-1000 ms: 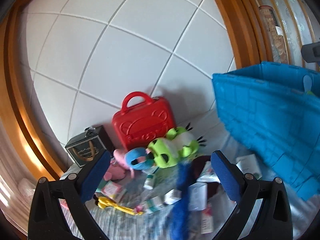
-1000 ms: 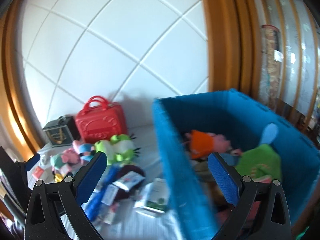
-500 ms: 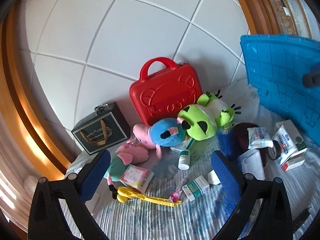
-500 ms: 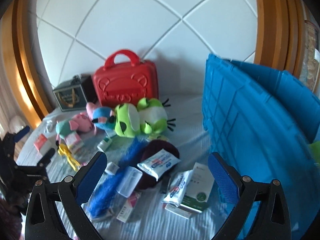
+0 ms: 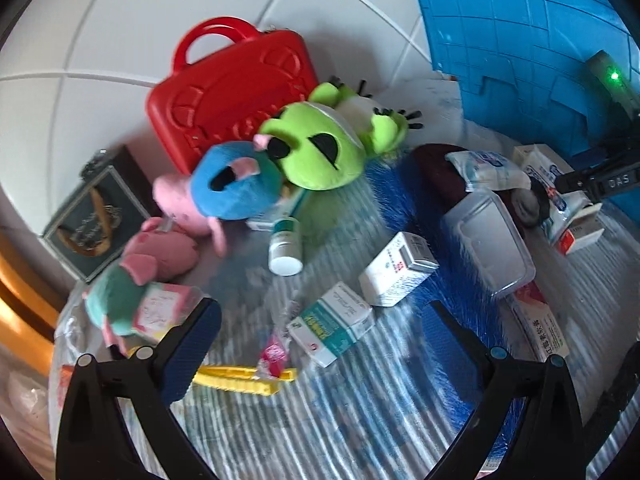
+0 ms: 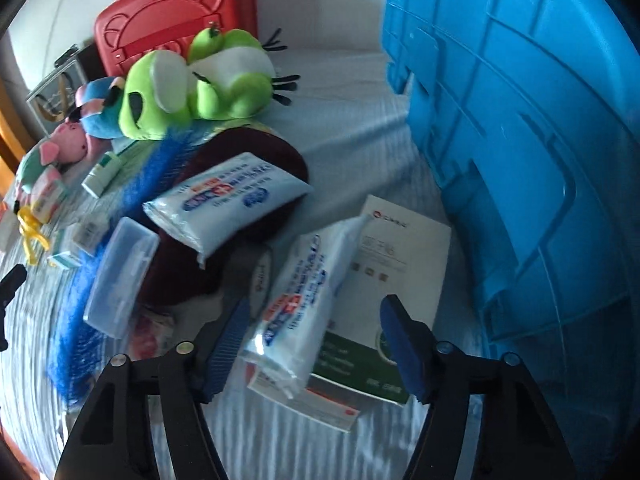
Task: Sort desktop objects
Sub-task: 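Grasp the white wipes pack with the right tool while the left tool grasps the green-white medicine box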
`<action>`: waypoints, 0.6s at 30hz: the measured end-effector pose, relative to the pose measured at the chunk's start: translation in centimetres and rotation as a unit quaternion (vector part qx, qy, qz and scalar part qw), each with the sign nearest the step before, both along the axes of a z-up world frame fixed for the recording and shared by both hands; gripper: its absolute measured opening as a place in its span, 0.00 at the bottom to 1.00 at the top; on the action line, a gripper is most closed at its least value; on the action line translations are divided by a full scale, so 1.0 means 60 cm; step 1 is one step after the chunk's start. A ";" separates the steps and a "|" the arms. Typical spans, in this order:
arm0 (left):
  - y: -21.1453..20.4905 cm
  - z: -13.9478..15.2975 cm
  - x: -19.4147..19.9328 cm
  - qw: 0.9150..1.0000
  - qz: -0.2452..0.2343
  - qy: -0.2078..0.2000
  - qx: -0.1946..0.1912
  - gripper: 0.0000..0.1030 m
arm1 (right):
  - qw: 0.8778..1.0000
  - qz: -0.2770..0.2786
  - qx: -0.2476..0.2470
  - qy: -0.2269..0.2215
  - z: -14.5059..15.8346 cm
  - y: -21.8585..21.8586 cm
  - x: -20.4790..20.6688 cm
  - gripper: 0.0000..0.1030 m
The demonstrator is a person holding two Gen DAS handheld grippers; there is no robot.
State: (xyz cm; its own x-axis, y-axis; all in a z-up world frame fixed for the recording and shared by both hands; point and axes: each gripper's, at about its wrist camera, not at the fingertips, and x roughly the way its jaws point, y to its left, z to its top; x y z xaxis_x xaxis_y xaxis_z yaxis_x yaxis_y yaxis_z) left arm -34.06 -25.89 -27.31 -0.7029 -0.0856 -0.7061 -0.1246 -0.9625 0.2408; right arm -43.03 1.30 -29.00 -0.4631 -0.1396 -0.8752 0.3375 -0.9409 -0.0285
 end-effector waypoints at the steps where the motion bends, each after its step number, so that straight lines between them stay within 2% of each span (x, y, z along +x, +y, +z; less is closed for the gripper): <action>1: -0.002 -0.006 -0.007 1.000 -0.013 -0.007 0.009 0.99 | 1.000 -0.003 0.007 -0.001 -0.008 0.003 -0.004 0.59; 4: -0.009 -0.031 -0.028 0.998 -0.044 -0.031 0.025 0.99 | 1.000 -0.002 0.012 -0.021 -0.034 0.005 -0.022 0.45; 9: -0.014 -0.068 -0.055 0.994 -0.089 -0.063 0.014 0.96 | 1.000 0.011 0.015 -0.006 -0.037 -0.016 -0.034 0.42; 11: -0.021 -0.077 -0.064 0.991 -0.112 -0.077 0.010 0.84 | 1.000 0.011 0.011 -0.006 -0.036 -0.019 -0.038 0.42; 13: -0.033 -0.087 -0.074 0.985 -0.136 -0.100 0.020 0.66 | 1.000 0.008 0.004 -0.009 -0.035 -0.019 -0.042 0.42; 16: -0.051 -0.102 -0.086 0.978 -0.167 -0.121 0.016 0.53 | 1.000 0.007 0.003 -0.013 -0.033 -0.021 -0.045 0.42; 17: -0.056 -0.107 -0.091 0.976 -0.175 -0.132 0.017 0.46 | 1.000 0.007 0.004 -0.013 -0.033 -0.025 -0.047 0.42; 18: -0.062 -0.114 -0.095 0.972 -0.183 -0.144 0.024 0.44 | 1.000 0.008 0.005 -0.013 -0.032 -0.024 -0.047 0.42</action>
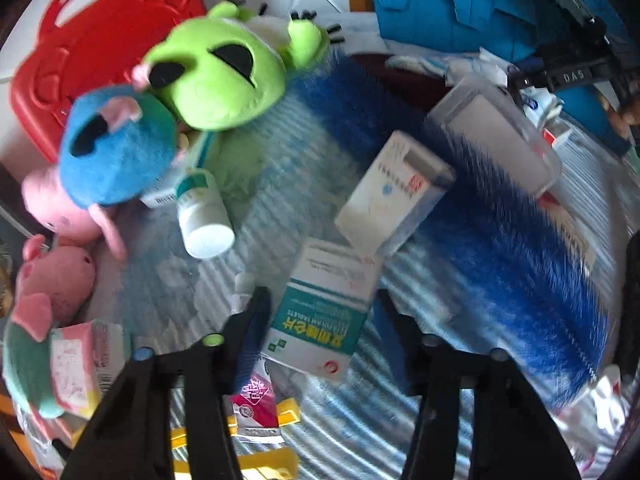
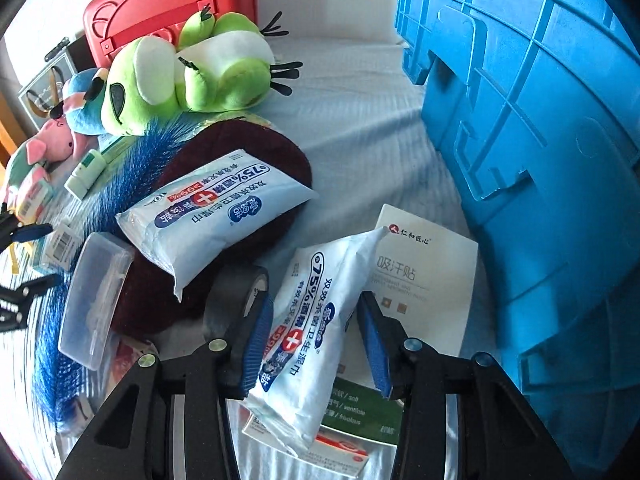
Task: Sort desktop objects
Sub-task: 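Grasp the white wipes pack with the right tool while the left tool grasps the green-white medicine box, then lift the wipes pack and medicine box and carry them over the blue bin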
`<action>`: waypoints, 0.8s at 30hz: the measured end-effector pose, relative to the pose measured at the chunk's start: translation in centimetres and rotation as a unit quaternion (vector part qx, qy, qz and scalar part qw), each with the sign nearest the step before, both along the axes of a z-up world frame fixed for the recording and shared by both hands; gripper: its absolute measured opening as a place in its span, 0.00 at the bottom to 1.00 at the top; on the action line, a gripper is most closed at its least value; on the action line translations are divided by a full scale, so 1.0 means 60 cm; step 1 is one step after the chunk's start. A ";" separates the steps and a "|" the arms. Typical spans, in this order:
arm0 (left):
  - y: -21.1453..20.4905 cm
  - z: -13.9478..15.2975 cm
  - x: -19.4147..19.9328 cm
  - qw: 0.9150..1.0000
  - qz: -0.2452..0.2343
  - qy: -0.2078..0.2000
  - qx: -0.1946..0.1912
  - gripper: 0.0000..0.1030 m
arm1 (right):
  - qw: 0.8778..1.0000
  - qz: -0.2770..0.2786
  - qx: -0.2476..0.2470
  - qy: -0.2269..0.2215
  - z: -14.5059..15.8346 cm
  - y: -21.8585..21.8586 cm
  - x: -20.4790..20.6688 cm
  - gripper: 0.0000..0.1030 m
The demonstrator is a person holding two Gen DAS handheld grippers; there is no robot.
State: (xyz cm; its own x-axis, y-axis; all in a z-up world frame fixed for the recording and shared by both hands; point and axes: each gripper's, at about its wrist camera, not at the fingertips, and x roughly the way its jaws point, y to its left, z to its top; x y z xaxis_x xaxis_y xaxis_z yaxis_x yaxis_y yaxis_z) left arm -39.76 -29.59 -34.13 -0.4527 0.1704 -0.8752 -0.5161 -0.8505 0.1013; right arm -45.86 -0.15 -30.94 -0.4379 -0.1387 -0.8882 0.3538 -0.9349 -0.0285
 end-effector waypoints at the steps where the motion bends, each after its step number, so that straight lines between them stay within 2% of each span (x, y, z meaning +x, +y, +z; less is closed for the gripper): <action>1: -0.005 -0.001 -0.002 1.000 -0.004 -0.005 0.015 0.40 | 1.000 0.001 0.004 0.001 0.001 -0.002 0.000 0.42; 3: -0.002 -0.002 -0.002 1.000 -0.006 -0.009 0.014 0.36 | 1.000 0.006 0.016 0.005 0.000 -0.009 0.000 0.42; 5: 0.010 -0.004 0.007 1.000 -0.004 0.008 -0.003 0.36 | 0.999 0.014 0.034 0.013 -0.001 -0.019 0.001 0.39; 7: 0.018 -0.003 0.017 1.000 0.009 0.010 0.003 0.35 | 0.999 0.037 0.036 0.019 0.000 -0.032 0.006 0.16; 9: 0.028 0.003 0.033 0.999 0.021 0.023 0.007 0.35 | 0.999 0.046 0.000 0.005 0.002 -0.032 0.010 0.12; 13: 0.044 0.025 0.062 0.997 0.053 0.051 0.000 0.35 | 0.999 0.022 -0.037 -0.018 0.006 -0.006 0.009 0.10; 17: 0.055 0.070 0.084 0.993 0.084 0.078 0.000 0.35 | 0.999 0.030 -0.035 0.013 0.044 -0.004 0.036 0.10; 21: 0.083 0.124 0.093 0.989 0.096 0.111 -0.003 0.35 | 0.997 0.046 -0.043 0.052 0.097 -0.012 0.069 0.10; 24: 0.110 0.174 0.105 0.983 0.109 0.145 -0.006 0.35 | 0.994 0.049 -0.065 0.067 0.134 -0.013 0.092 0.10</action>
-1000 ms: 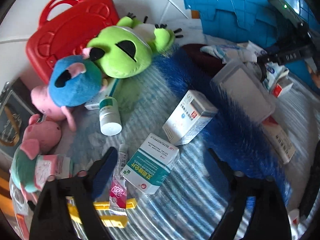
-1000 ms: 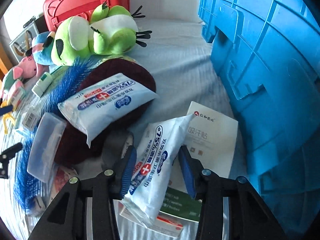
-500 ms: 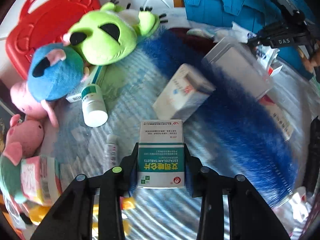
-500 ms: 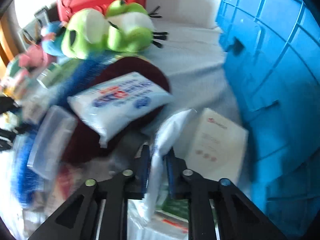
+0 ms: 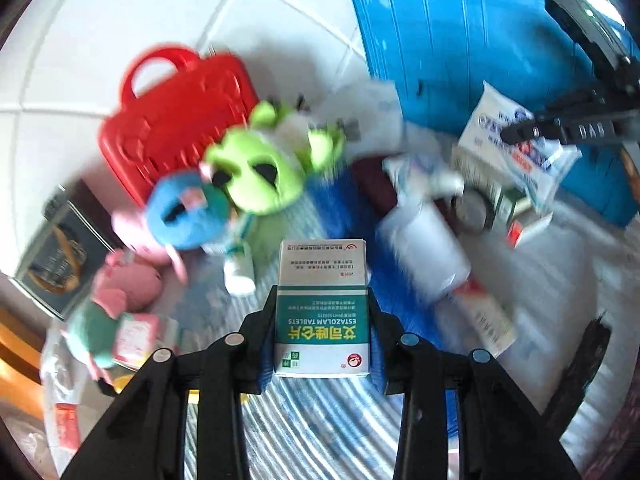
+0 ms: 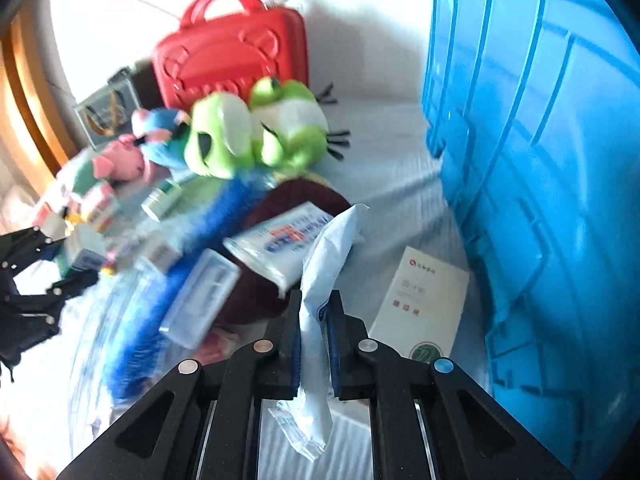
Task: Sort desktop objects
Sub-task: 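Lift the wipes pack and medicine box and carry them over the blue bin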
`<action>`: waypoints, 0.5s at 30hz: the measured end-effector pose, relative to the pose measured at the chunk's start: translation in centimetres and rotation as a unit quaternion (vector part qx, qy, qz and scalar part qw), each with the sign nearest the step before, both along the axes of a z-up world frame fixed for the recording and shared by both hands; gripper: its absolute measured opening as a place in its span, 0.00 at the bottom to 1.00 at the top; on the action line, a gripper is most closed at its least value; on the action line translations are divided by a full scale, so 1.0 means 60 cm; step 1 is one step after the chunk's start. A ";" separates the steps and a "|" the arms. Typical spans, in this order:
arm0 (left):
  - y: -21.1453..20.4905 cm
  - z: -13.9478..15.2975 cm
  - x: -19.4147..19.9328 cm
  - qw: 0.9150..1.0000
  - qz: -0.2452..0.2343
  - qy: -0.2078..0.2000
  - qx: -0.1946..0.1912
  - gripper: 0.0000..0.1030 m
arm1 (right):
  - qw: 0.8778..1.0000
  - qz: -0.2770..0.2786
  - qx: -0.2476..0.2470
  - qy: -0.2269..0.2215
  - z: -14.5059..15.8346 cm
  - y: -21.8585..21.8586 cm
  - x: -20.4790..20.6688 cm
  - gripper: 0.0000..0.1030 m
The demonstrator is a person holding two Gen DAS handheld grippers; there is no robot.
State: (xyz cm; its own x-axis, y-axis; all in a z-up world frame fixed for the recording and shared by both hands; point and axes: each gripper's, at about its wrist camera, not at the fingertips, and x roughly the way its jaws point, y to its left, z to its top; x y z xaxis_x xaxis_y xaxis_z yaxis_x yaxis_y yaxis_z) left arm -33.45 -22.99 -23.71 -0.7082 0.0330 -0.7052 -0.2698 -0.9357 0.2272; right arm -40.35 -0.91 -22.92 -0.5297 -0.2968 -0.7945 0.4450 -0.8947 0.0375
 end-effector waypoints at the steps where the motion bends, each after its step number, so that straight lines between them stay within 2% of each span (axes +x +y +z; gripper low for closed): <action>1: 0.010 0.025 0.008 1.000 0.004 0.017 0.004 0.35 | 1.000 -0.001 -0.004 0.006 0.013 0.000 0.007 0.10; 5: 0.041 0.116 0.036 0.996 0.019 0.079 0.020 0.35 | 0.999 0.005 -0.022 0.046 0.080 -0.008 0.041 0.10; 9: 0.073 0.217 0.050 0.988 0.040 0.144 0.038 0.35 | 0.994 -0.005 -0.048 0.102 0.178 -0.004 0.082 0.10; 12: 0.109 0.276 0.056 0.982 0.039 0.183 0.031 0.35 | 0.987 -0.019 -0.044 0.155 0.260 0.006 0.121 0.10; 15: 0.152 0.333 0.060 0.977 0.019 0.207 0.039 0.35 | 0.978 -0.044 -0.030 0.199 0.320 0.022 0.156 0.10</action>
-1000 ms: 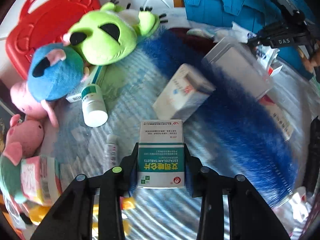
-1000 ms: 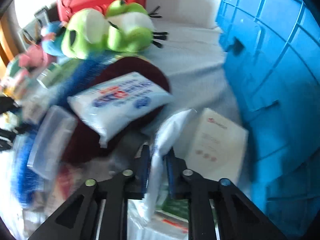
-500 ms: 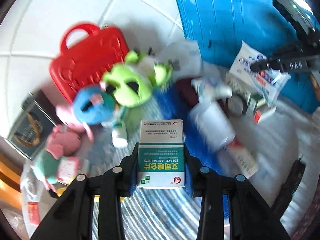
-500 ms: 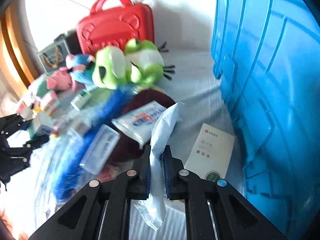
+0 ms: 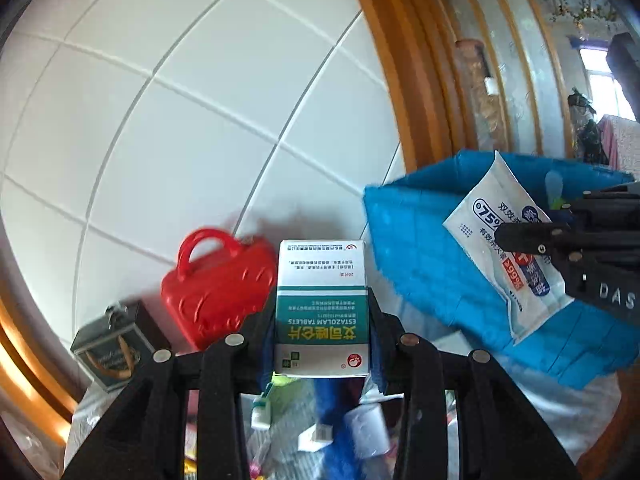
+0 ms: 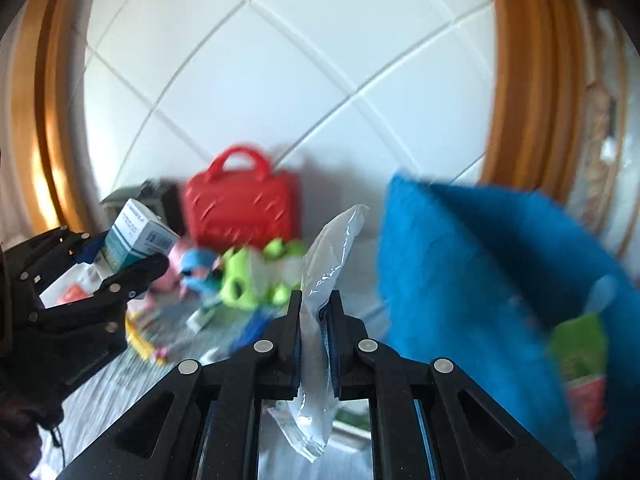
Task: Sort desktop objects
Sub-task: 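Lift the wipes pack and medicine box and carry them over the blue bin, then open both tools to drop the wipes pack and box into the bin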
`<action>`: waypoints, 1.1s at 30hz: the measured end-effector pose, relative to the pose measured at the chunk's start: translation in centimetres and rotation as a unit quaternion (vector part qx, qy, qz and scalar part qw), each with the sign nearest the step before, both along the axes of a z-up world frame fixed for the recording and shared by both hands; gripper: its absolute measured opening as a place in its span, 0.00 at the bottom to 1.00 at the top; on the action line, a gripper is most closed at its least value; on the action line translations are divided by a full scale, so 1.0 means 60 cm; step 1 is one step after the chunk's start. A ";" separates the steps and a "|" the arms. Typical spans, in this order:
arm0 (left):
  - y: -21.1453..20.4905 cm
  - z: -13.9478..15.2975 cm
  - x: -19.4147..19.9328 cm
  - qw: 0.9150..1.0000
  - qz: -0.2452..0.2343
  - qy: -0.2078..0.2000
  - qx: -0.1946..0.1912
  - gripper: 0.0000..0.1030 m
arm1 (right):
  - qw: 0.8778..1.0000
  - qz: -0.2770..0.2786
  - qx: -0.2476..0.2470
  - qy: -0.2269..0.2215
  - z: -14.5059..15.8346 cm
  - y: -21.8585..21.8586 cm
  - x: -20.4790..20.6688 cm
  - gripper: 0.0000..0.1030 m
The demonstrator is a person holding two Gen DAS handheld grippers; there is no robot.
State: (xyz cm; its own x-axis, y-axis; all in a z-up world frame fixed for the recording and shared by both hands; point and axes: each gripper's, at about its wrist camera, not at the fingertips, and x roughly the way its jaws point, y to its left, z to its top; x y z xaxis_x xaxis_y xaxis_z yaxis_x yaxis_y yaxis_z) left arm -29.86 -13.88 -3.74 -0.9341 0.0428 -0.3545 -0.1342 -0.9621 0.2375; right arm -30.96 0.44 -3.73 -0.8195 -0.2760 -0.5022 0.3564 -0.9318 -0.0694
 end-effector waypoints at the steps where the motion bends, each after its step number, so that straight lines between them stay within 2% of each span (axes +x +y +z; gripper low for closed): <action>1: 0.012 0.011 0.001 1.000 -0.006 0.004 0.001 0.35 | 1.000 -0.010 -0.001 0.011 0.017 0.010 0.012 0.10; 3: 0.041 0.035 0.003 1.000 -0.023 0.014 0.006 0.35 | 0.999 -0.036 -0.006 0.028 0.047 0.034 0.037 0.10; 8: 0.128 0.077 0.018 0.997 -0.066 0.032 0.017 0.35 | 0.994 -0.098 0.000 0.045 0.085 0.098 0.085 0.10; 16: 0.302 0.103 0.049 0.993 -0.110 0.043 0.017 0.35 | 0.984 -0.167 -0.004 0.062 0.123 0.243 0.152 0.10; 25: 0.490 0.124 0.046 0.994 -0.100 0.055 0.002 0.35 | 0.982 -0.177 -0.022 0.059 0.139 0.429 0.155 0.10; 29: 0.545 0.128 0.023 0.995 -0.078 0.054 -0.011 0.35 | 0.984 -0.167 -0.027 0.059 0.143 0.486 0.141 0.10; 33: 0.577 0.126 -0.019 0.998 -0.057 0.035 -0.023 0.35 | 0.986 -0.155 -0.035 0.045 0.134 0.529 0.108 0.10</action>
State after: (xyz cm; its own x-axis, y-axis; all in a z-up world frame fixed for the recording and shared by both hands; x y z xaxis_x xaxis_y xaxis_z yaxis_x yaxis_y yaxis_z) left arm -30.99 20.75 3.82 -0.9467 0.1355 -0.2923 -0.2235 -0.9296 0.2931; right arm -24.47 32.20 4.31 -0.9107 -0.0356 -0.4116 0.0481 -0.9986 -0.0200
